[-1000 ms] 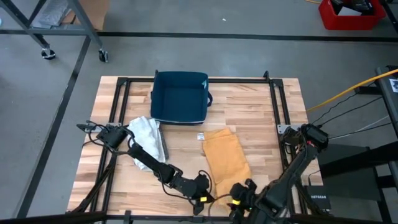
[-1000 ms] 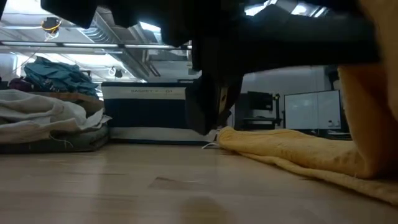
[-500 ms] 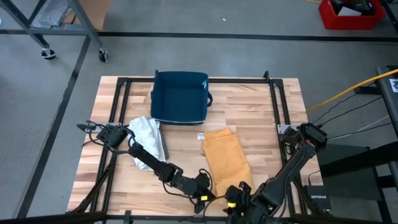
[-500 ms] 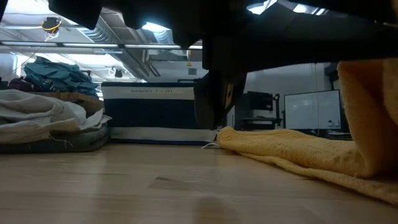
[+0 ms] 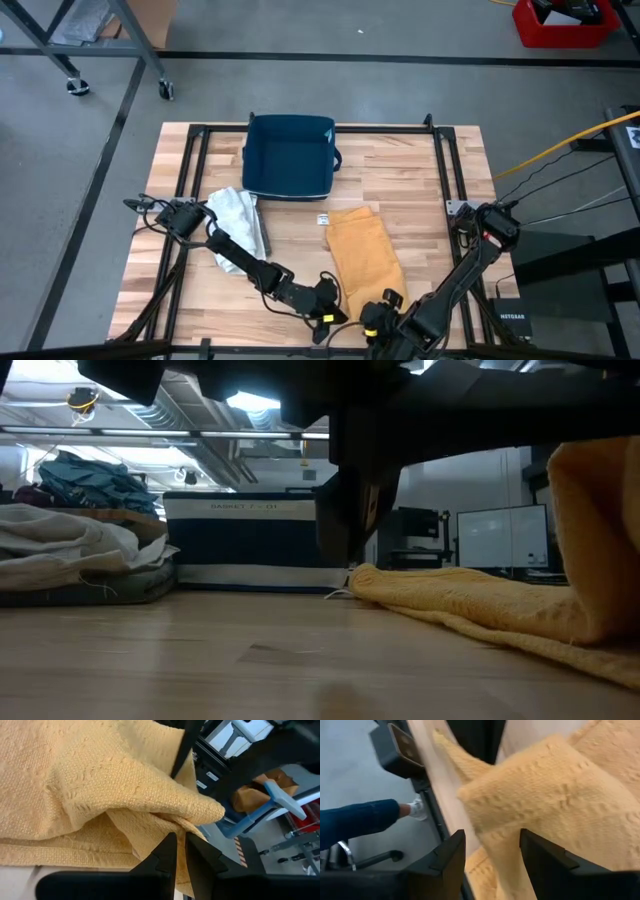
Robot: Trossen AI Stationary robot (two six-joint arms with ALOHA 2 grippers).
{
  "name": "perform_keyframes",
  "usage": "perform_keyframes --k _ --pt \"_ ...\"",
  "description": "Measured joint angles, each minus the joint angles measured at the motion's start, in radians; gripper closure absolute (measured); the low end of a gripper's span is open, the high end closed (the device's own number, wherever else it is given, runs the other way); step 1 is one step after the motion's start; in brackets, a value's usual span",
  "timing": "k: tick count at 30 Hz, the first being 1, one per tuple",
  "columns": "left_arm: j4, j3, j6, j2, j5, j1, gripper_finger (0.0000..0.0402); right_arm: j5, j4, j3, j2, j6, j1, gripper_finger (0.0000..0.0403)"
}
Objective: Fold towel
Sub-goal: Fold the yellow towel
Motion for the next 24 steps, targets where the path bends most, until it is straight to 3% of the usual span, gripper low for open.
perform_keyframes --k 7,15,24 --pt "0.002 0.000 0.000 0.000 0.000 0.000 0.0370 0.028 -0.015 0.000 0.004 0.004 0.000 0.0258" --pt "0.002 0.000 0.000 0.000 0.000 0.000 0.0370 0.014 0.017 0.000 0.004 0.006 0.002 0.0390" --pt "0.001 0.000 0.000 0.000 0.000 0.000 0.0370 -0.061 0.045 0.000 0.004 0.038 0.003 0.0398"
